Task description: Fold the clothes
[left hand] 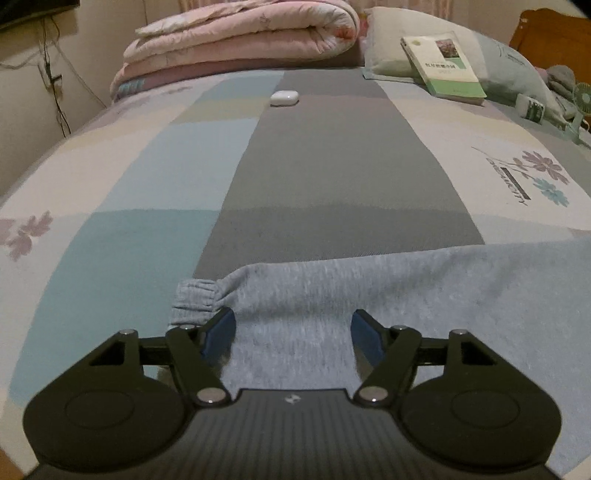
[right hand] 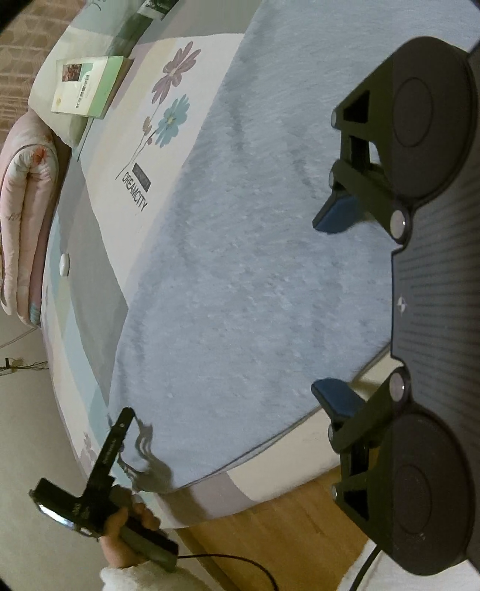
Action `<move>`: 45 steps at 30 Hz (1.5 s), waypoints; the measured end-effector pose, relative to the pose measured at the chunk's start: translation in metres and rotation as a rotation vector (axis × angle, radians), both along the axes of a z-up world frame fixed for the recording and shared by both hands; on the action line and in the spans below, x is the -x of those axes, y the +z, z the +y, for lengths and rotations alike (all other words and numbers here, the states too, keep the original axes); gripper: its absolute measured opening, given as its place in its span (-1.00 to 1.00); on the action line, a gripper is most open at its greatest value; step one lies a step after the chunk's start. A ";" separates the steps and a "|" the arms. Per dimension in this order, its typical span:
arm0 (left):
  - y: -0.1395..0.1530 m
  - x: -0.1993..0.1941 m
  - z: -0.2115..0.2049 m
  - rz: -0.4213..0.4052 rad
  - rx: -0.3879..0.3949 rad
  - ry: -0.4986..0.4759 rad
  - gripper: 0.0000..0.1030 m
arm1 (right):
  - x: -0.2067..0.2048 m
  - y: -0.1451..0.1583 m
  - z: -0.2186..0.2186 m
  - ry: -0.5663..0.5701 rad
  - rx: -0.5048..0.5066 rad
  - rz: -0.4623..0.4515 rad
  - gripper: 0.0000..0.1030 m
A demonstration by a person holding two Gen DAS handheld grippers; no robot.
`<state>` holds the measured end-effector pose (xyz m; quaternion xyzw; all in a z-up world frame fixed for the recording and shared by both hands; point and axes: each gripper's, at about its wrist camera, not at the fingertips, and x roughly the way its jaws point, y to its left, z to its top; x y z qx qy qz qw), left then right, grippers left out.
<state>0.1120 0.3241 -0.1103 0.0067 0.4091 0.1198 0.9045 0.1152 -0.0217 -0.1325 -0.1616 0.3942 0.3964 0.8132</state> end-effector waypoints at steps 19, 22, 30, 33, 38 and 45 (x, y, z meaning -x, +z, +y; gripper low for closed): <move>0.013 0.047 -0.041 -0.037 0.192 -0.152 0.56 | 0.007 -0.006 0.012 0.023 0.075 -0.046 1.00; 0.007 0.030 -0.051 -0.047 0.201 -0.176 0.57 | 0.008 -0.006 0.011 0.025 0.072 -0.050 1.00; 0.000 0.033 -0.025 0.043 0.156 0.001 0.55 | 0.008 -0.009 0.010 0.021 0.056 -0.060 1.00; 0.011 0.044 -0.021 0.017 0.171 0.003 0.59 | 0.008 -0.009 0.010 0.019 0.055 -0.061 1.00; -0.008 0.052 -0.028 0.110 0.152 0.023 0.64 | 0.009 -0.009 0.011 0.016 0.057 -0.064 1.00; 0.026 0.037 -0.080 -0.005 0.010 -0.120 0.66 | -0.004 0.016 -0.004 -0.025 0.034 -0.098 1.00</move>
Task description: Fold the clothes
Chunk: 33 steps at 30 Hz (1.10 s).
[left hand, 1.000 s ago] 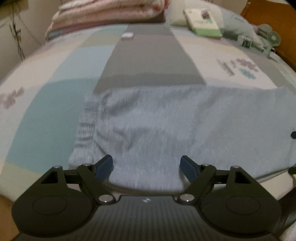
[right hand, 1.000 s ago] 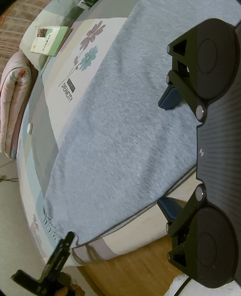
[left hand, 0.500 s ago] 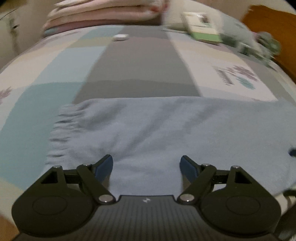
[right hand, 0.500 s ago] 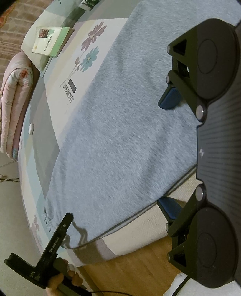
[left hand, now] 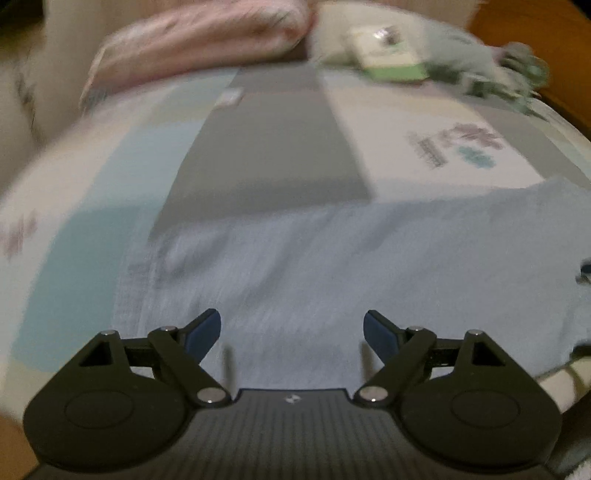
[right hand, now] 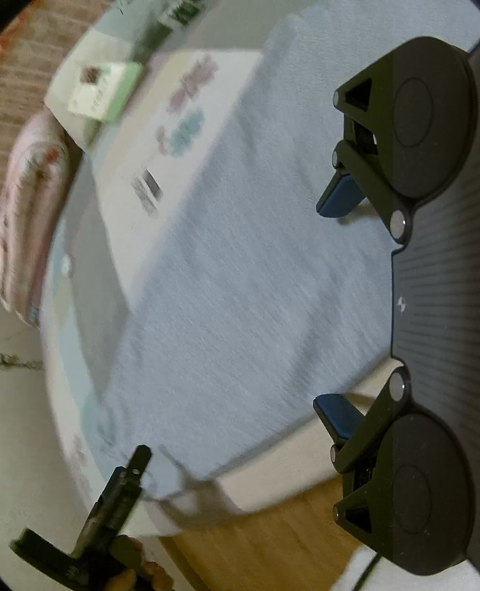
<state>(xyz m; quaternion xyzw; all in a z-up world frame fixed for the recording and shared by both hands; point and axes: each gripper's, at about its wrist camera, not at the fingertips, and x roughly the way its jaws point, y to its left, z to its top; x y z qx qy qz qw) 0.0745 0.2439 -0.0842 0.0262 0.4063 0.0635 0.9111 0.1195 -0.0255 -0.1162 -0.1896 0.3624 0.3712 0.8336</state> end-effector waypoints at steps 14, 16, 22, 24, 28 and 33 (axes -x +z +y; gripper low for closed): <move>-0.030 -0.010 -0.032 0.047 -0.055 -0.046 0.70 | -0.009 -0.024 -0.098 -0.243 -0.032 0.010 1.00; -0.020 -0.006 -0.048 0.017 -0.095 -0.103 0.70 | -0.003 -0.018 -0.100 -0.253 -0.009 0.006 1.00; -0.017 -0.004 -0.094 -0.018 -0.051 -0.281 0.72 | -0.007 -0.011 -0.108 -0.332 0.020 -0.043 1.00; -0.026 -0.001 -0.103 0.017 -0.039 -0.312 0.72 | -0.010 -0.018 -0.115 -0.375 0.008 -0.014 1.00; -0.038 0.018 -0.098 0.052 -0.024 -0.303 0.74 | 0.000 -0.027 -0.126 -0.398 -0.039 -0.024 1.00; -0.021 0.013 -0.111 0.015 -0.096 -0.335 0.74 | 0.005 -0.015 -0.133 -0.408 -0.015 -0.042 1.00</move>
